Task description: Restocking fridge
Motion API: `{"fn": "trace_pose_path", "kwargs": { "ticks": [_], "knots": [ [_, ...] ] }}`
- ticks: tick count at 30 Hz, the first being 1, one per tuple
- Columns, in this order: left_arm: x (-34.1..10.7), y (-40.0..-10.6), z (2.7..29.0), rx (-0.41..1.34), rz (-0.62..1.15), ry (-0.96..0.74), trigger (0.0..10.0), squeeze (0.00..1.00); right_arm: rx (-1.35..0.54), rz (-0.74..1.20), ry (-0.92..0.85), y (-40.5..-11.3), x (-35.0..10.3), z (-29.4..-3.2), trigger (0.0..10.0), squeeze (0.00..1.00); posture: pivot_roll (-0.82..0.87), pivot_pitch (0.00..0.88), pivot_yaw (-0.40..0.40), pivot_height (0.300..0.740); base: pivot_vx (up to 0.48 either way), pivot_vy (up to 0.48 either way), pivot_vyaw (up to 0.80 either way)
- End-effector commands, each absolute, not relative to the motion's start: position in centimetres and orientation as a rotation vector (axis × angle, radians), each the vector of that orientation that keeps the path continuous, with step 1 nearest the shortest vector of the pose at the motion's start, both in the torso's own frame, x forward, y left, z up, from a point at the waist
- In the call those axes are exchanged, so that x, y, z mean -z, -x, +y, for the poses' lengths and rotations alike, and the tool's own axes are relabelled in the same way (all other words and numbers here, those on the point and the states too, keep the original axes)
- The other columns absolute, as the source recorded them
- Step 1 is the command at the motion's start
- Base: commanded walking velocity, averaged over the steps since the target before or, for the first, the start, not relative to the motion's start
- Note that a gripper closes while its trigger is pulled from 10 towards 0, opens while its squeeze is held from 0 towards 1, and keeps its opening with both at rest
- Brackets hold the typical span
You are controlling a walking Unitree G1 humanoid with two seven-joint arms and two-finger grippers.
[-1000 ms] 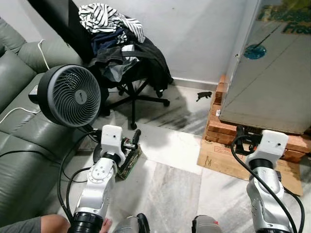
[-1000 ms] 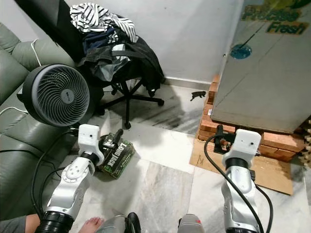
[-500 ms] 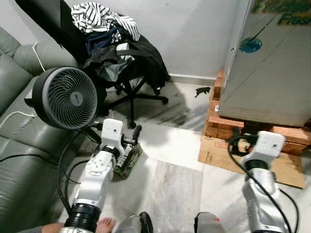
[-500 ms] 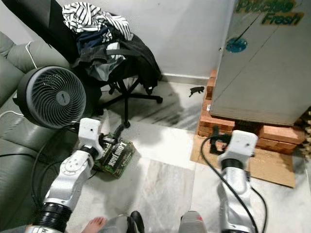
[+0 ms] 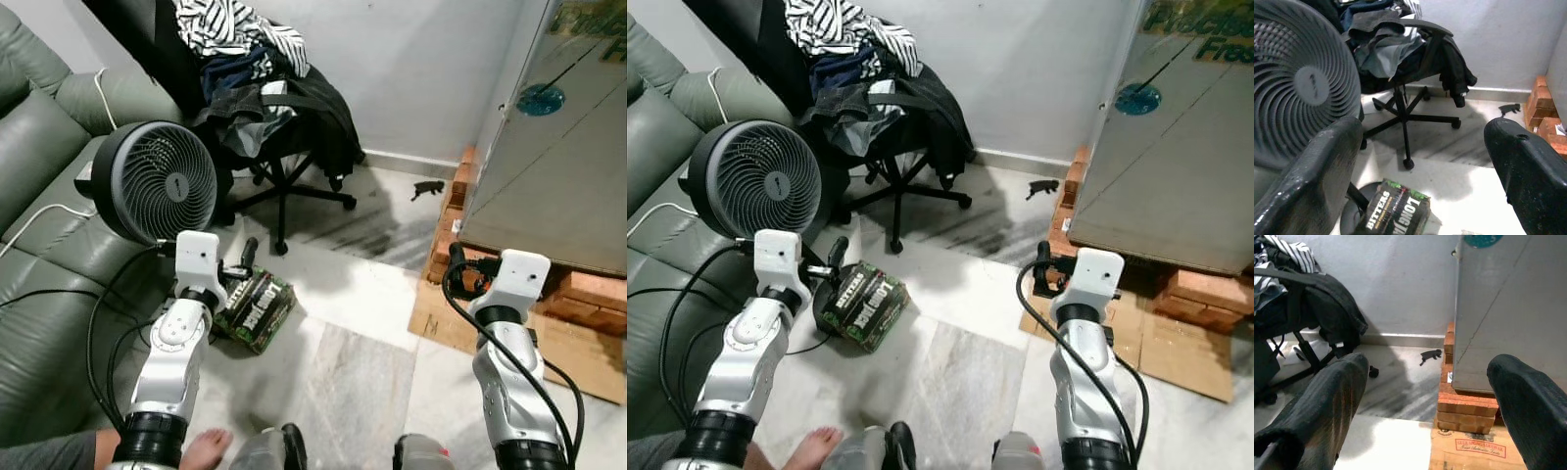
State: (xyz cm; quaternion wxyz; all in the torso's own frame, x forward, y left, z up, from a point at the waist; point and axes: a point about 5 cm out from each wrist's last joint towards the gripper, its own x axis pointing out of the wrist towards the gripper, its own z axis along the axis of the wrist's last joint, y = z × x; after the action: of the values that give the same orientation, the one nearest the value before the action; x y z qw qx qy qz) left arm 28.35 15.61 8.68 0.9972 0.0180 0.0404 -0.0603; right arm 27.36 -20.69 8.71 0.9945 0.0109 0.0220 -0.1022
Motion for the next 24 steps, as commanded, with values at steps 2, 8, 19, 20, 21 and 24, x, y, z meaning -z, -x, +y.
{"fn": "trace_pose_path", "kwargs": {
  "ticks": [2, 8, 19, 20, 21, 24],
  "knots": [
    [-8.0, -27.2, 16.2, 0.108, 0.114, -0.017, 10.0, 0.00, 0.168, 0.064, -0.011, -27.1, -8.1, -20.3, 10.0, 0.00, -0.01, 0.089, 0.091, 0.740, 0.000, 0.000, 0.00],
    [-7.3, -26.5, 16.1, 0.094, 0.133, -0.014, 10.0, 0.00, 0.127, 0.088, 0.000, -27.4, -7.8, -20.2, 10.0, 0.00, -0.01, 0.082, 0.059, 0.740, 0.000, 0.000, -0.44],
    [-7.3, -25.9, 15.5, 0.102, 0.139, 0.010, 10.0, 0.00, 0.111, 0.089, 0.007, -27.2, -7.8, -20.1, 10.0, 0.00, -0.02, 0.103, 0.053, 0.740, 0.000, 0.000, -0.51],
    [-7.3, -26.0, 15.5, 0.101, 0.138, 0.010, 10.0, 0.00, 0.108, 0.092, 0.007, -27.1, -7.8, -20.0, 10.0, 0.00, -0.02, 0.107, 0.052, 0.740, 0.000, 0.000, -0.55],
    [-7.3, -26.1, 15.6, 0.100, 0.137, 0.010, 10.0, 0.00, 0.106, 0.092, 0.008, -27.1, -7.8, -20.0, 10.0, 0.00, -0.02, 0.107, 0.052, 0.740, 0.000, 0.000, -0.55],
    [-7.4, -26.1, 15.5, 0.097, 0.138, 0.013, 10.0, 0.00, 0.107, 0.095, 0.011, -26.9, -7.7, -20.0, 10.0, 0.00, -0.03, 0.111, 0.052, 0.740, 0.000, -0.175, -0.69]
  ]
}}
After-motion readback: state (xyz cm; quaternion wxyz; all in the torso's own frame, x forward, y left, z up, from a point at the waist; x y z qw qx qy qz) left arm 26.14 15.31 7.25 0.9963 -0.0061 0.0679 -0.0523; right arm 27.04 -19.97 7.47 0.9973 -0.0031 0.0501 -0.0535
